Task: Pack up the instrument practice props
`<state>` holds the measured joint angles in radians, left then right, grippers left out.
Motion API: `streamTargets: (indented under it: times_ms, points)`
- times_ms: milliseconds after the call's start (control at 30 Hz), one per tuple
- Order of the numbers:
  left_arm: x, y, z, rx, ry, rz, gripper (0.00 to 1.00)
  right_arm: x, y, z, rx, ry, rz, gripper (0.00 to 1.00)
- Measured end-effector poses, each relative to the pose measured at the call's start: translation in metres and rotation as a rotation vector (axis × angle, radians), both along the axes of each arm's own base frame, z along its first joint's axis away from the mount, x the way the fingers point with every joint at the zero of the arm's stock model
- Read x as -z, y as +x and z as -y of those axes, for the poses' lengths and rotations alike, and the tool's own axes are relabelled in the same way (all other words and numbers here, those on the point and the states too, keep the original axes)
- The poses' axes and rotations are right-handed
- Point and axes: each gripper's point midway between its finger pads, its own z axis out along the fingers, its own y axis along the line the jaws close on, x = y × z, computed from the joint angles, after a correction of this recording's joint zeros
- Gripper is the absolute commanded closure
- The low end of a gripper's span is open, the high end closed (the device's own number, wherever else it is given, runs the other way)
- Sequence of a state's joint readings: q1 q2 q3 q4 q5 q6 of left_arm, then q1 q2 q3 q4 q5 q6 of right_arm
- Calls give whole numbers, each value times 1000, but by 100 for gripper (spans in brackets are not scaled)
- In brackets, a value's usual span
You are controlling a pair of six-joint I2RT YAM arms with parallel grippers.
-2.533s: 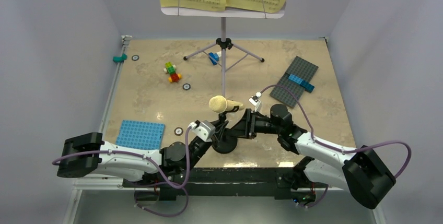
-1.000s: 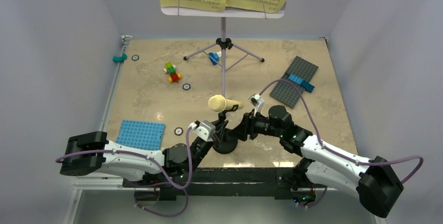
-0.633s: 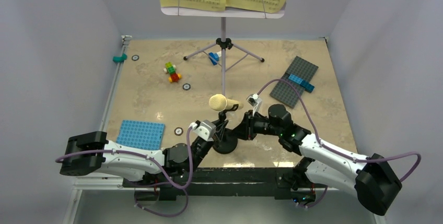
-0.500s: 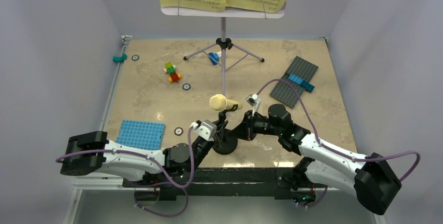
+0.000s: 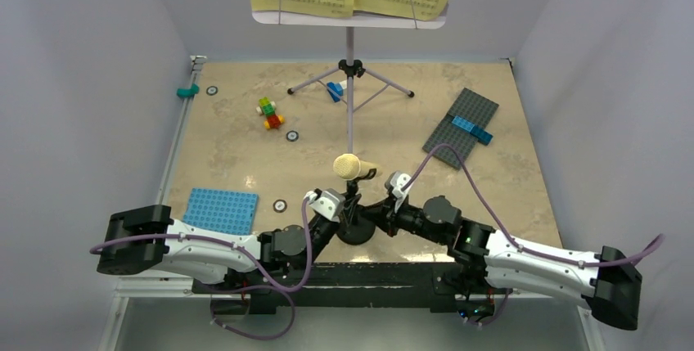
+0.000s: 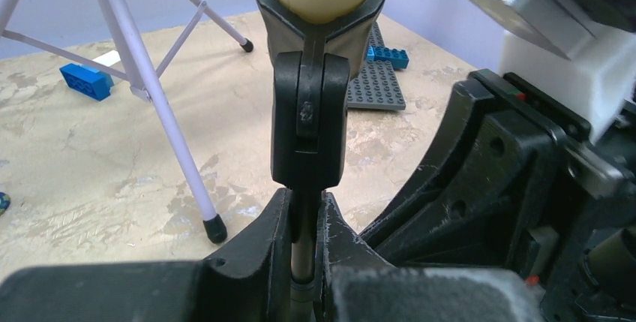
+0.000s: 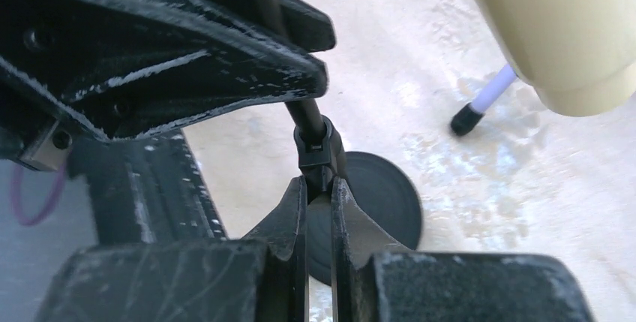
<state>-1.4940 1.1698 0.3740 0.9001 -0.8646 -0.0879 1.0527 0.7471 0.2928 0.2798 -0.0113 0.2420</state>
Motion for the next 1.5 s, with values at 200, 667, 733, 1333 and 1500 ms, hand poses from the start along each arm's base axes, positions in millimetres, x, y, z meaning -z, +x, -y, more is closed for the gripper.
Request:
streamTargets:
  times_ms: [200,667,733,1333,1500]
  points:
    - [1,1,1,-11,-1,-7,100,0,0,-1,41,-141,256,100]
    - [12,7,-2,-67,-4,-44,100,-2,3,-5,140,-418,692,60]
    - [15,6,0,-55,8,-44,100,-2,4,-2,169,-432,681,46]
    - [30,-5,12,34,57,-54,84,-61,-2,63,375,-116,219,26]
    - [28,-9,13,61,39,-69,56,-62,-4,78,399,-63,157,25]
